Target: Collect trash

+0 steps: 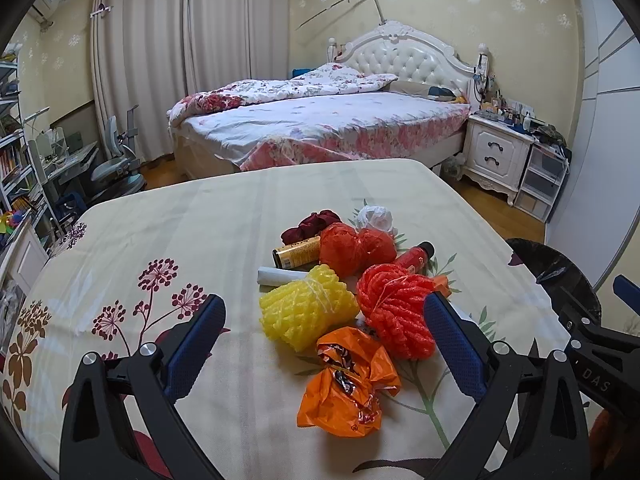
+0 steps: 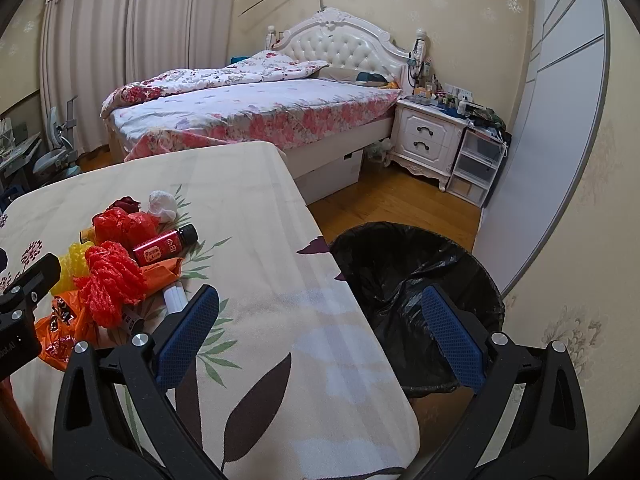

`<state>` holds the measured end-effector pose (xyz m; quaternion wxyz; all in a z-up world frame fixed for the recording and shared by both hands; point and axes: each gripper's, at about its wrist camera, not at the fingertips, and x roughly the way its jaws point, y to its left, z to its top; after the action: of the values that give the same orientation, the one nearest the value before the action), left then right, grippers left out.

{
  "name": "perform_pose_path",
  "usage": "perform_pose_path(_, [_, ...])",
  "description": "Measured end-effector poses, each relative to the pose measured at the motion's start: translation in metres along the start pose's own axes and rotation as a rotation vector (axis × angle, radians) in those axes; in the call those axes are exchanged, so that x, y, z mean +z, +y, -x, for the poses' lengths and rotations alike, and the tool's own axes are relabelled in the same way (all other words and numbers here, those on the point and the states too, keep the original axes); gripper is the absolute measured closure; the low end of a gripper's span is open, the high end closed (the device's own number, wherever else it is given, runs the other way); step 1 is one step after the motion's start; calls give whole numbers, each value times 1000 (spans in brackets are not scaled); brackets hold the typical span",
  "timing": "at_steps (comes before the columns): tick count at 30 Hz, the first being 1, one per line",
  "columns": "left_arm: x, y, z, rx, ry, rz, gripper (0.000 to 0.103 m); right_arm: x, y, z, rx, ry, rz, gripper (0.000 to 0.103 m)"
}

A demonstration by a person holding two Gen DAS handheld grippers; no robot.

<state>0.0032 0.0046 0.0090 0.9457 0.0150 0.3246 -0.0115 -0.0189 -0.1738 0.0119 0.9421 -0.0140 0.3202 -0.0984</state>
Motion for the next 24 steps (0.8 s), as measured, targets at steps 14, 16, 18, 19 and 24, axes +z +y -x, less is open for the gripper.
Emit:
perform_pose_path(14, [-3,1,-1,2,1,-1,6,-2,1,-3,-6,16,-8,4])
perform_pose_path(16, [-3,1,-1,3,1,-1,6,-2,0,-3,-6,18,-8,4])
perform_pose_path(18, [-3,1,-1,2,0,-1,6,-2,0,-3,-6,17,-8,4])
perform_pose_path(19, [-3,1,-1,2,0,-1,6,-2,0,-3,-6,18,-8,4])
perform_pose_path(24, [-3,1,-1,3,1,-2,6,-2,0,-4,-5,19,-9,4])
